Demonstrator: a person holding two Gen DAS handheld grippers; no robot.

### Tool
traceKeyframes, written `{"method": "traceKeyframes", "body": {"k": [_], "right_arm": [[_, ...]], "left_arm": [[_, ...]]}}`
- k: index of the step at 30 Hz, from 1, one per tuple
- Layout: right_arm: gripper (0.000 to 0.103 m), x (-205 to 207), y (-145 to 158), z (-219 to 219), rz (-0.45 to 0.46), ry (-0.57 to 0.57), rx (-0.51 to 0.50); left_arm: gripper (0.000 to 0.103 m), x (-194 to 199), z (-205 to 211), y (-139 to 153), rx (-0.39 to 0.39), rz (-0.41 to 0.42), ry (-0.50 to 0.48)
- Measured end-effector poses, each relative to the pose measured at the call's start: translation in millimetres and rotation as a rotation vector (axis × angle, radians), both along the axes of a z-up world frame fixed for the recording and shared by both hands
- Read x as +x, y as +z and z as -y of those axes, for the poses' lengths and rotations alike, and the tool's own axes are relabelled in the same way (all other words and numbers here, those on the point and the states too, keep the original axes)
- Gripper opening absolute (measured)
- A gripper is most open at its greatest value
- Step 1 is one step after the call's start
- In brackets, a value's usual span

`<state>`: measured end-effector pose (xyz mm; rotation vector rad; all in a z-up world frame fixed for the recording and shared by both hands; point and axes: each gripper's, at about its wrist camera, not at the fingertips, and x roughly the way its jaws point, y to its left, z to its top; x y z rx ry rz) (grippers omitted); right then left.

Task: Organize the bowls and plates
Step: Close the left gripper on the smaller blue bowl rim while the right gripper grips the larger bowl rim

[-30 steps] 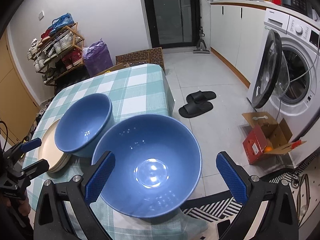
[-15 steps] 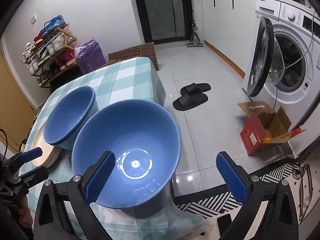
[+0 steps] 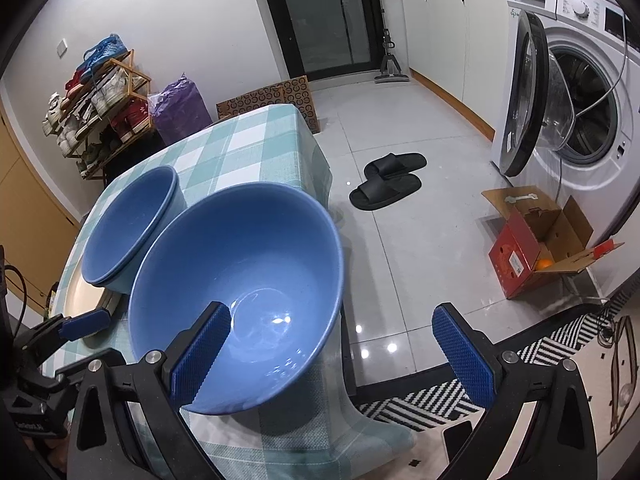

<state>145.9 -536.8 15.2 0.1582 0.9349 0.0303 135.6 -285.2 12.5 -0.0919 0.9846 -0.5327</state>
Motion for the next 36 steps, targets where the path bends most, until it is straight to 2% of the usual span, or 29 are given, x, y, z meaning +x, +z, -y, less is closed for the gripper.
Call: {"method": "traceKeyframes", "body": {"k": [6,8,11,15,27,29,32,36], "right_arm": [[0.102,6.0,-5.6,1.4,-0.010,0.010,0.030],[0.102,8.1,-5.9,-0.2,-0.008,0.010,0.015],[0.101,12.4,-5.0,-2.2,-0.005,0.014,-0.014],[0.083,20.8,-7.5,-0.6,-0.021,0.027,-0.012],[0.064,34.3,-13.4,3.5,-0.032,0.029,-0.003],[0.058,35.1,-13.8,3.1,-0.032,0.030,-0.006],[0.054,35.5,-14.1,3.0,-0.031,0.030,-0.002],[0.041,35.2,-14.1,1.9,-0.033,0.039,-0.010]], "left_arm": [[0.072,7.8,7.1,-6.5,-0.009,-0.017,0.001],[0.065,12.0,9.6,-10.6,-0.011,-0.030,0.003],[0.064,17.4,11.9,-15.8,-0.020,-0.049,0.008],[0.062,23.7,13.2,-21.4,-0.028,-0.068,0.012],[0.048,36.0,19.5,-26.4,-0.039,-0.100,0.005],[0.048,37.1,20.2,-26.7,-0.041,-0.102,0.003],[0.045,38.7,20.5,-27.4,-0.049,-0.106,0.003],[0.038,39.8,21.9,-26.6,-0.053,-0.105,-0.005]]}}
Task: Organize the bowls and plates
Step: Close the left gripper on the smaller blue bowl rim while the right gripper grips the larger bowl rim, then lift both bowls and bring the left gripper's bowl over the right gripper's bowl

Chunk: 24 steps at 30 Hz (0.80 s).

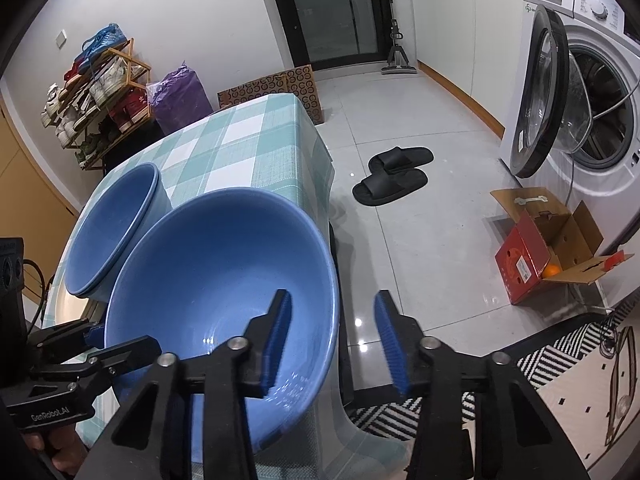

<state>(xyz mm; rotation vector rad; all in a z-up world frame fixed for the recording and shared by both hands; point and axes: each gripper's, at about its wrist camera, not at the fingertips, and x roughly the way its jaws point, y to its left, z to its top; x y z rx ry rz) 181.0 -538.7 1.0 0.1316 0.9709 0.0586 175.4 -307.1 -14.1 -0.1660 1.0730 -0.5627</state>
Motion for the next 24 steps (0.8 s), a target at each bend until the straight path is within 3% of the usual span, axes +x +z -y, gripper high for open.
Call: {"method": "traceKeyframes", "body": {"k": [9,24], "right_arm": [[0.016,-1.9,-1.3,-6.1,-0.007,0.014,0.004],[0.014,-4.6,0.6,-7.0,-0.006,0.017,-0.029]], "left_arm": [[0.028,-0.1,-2.3,1.2,-0.005,0.008,0.003],[0.027,-2.6,1.0,1.5,0.016,0.013,-0.007]]}}
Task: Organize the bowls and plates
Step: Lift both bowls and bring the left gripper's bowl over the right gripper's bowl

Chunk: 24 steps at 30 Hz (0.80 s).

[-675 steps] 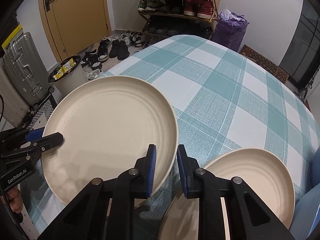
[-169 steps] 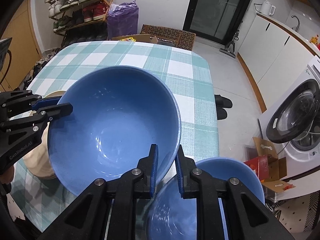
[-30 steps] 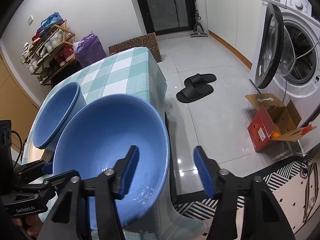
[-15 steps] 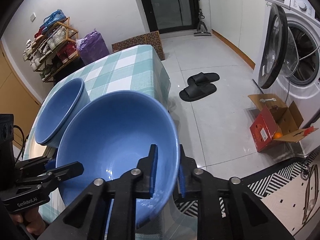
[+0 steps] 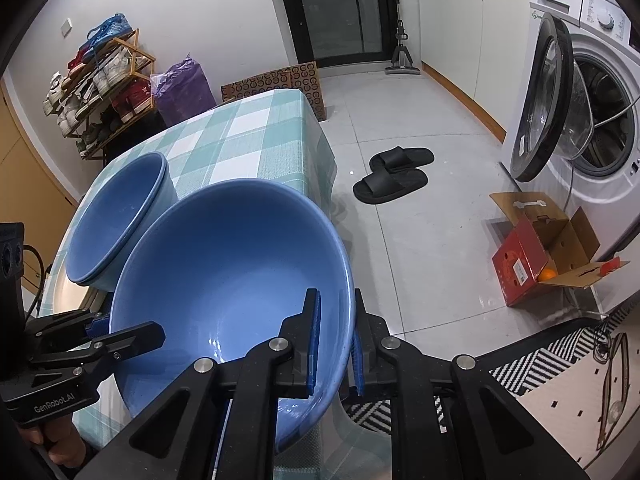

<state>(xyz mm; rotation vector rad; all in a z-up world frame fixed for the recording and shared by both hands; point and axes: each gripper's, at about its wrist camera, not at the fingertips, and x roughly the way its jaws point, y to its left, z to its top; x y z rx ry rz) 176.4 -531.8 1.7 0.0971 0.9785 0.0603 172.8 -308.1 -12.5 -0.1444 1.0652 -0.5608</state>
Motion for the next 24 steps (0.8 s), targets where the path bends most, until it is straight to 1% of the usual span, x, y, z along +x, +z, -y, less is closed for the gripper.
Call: {"method": "traceKeyframes", "body": {"k": [7,12,24], "right_arm": [[0.012,-3.4,2.3,0.6,-0.003,-0.010,-0.011],[0.012,-8.6,9.4,0.7,0.007,-0.018,-0.026],[0.012,-30.9,42.2,-3.2,0.063,-0.031,-0.060]], "left_arm": [[0.027,-2.9,2.0,0.8,-0.002,-0.001,-0.013],[0.027,-7.0,4.0,6.4,-0.009,0.011,-0.025],[0.027,-20.3,1.1,27.1,-0.027,0.056,-0.053]]}}
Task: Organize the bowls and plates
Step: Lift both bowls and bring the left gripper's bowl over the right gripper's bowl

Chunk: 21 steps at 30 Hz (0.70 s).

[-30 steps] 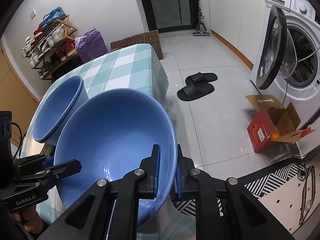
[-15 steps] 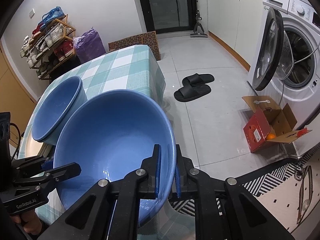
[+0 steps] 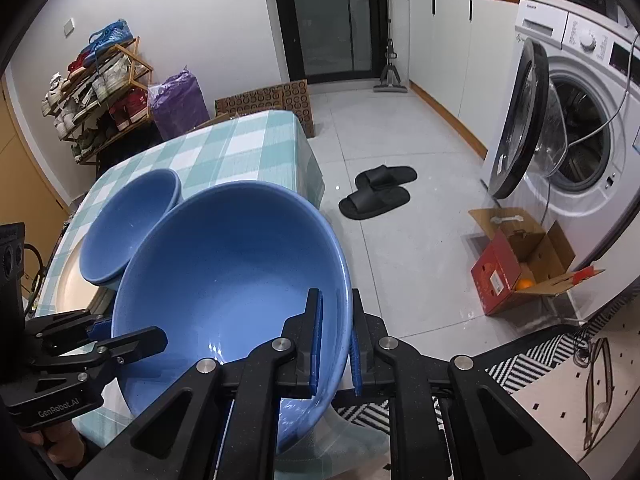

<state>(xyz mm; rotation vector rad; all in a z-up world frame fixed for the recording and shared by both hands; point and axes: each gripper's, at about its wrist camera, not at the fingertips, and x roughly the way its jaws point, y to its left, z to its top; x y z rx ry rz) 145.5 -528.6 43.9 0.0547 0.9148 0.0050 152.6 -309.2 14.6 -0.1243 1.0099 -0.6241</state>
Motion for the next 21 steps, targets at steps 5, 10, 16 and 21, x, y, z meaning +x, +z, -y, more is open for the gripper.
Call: {"method": "traceKeyframes", "body": {"k": [5,10,16,21], "right_arm": [[0.012,-8.3,17.3,-5.5,0.027,0.001,-0.013],[0.012,-13.6,32.6,-12.4,0.054,0.007,-0.027],[0.012,-14.7,53.6,-26.0,0.090,0.027,-0.047],[0.012,-13.1,69.5,-41.5,0.118,0.048,-0.059]], "left_arm": [[0.027,-5.2,-5.1,13.2,-0.017,0.025,0.000],[0.027,-9.2,-12.5,27.8,-0.031,0.055,0.006],[0.027,-9.5,-25.2,43.6,-0.043,0.087,0.025],[0.027,-6.6,-39.6,55.4,-0.056,0.112,0.045]]}}
